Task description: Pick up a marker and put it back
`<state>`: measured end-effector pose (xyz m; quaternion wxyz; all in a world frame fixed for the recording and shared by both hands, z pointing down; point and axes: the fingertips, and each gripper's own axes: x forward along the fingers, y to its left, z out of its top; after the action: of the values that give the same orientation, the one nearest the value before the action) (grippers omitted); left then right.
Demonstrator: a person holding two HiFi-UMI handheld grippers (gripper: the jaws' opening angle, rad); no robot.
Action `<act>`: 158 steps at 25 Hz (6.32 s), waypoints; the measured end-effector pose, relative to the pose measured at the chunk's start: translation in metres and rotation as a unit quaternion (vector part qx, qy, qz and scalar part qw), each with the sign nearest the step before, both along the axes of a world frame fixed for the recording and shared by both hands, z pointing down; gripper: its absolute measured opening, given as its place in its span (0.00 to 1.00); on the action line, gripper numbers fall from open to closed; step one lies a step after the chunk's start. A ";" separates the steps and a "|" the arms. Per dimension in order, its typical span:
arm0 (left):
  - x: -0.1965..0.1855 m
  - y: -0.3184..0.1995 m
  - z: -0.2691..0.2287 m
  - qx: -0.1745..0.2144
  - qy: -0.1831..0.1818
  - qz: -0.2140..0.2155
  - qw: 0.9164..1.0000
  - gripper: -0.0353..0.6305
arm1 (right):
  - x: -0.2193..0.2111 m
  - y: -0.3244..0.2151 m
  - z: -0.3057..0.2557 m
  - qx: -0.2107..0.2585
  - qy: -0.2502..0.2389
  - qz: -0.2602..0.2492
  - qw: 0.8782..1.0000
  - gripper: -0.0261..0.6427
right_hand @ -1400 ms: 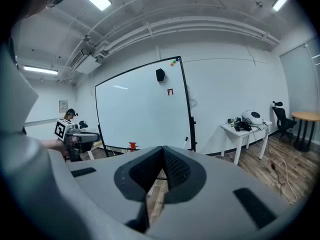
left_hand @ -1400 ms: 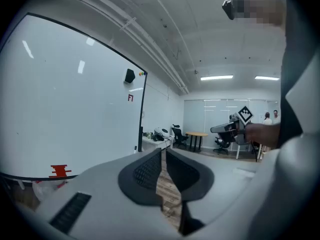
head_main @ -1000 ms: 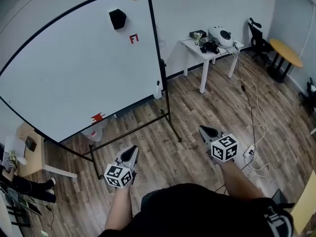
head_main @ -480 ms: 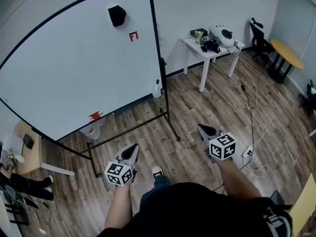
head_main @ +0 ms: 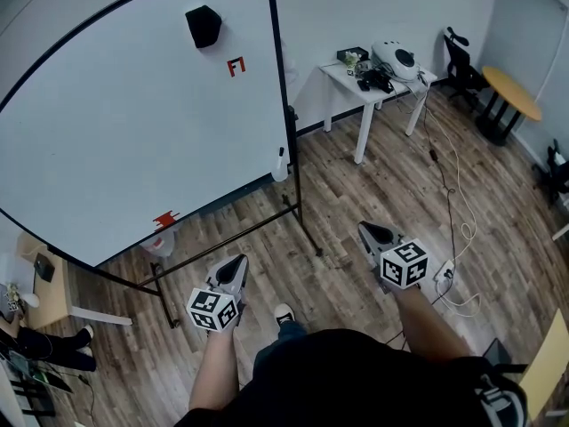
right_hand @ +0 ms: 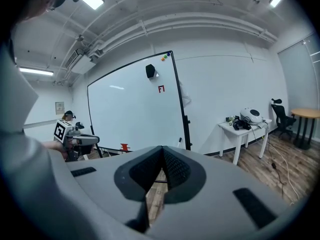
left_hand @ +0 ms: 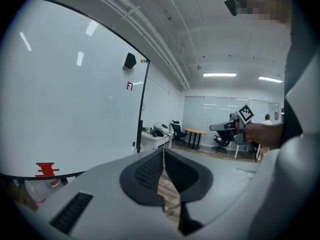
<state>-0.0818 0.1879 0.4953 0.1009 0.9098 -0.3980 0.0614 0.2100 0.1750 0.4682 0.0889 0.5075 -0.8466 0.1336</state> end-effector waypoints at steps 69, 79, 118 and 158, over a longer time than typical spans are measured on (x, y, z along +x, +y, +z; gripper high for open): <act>-0.079 -0.335 0.009 -0.016 -0.011 0.022 1.000 0.07 | -0.100 -0.342 0.027 -0.015 -0.001 -0.004 1.000 0.03; -0.063 -0.367 0.023 -0.037 -0.018 0.007 0.999 0.07 | -0.087 -0.396 0.054 -0.047 -0.002 -0.029 0.998 0.03; -0.075 -0.397 0.068 -0.106 -0.032 -0.040 0.993 0.07 | -0.129 -0.481 0.223 -0.214 0.017 -0.100 0.971 0.25; -0.080 -0.386 0.076 -0.113 -0.021 -0.042 0.993 0.07 | -0.142 -0.486 0.222 -0.192 0.038 -0.102 0.975 0.13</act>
<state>-0.1621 -0.1979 0.5712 0.1968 0.8736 -0.4285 0.1206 0.0684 -0.3108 0.6900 0.2299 0.3966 -0.8485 0.2645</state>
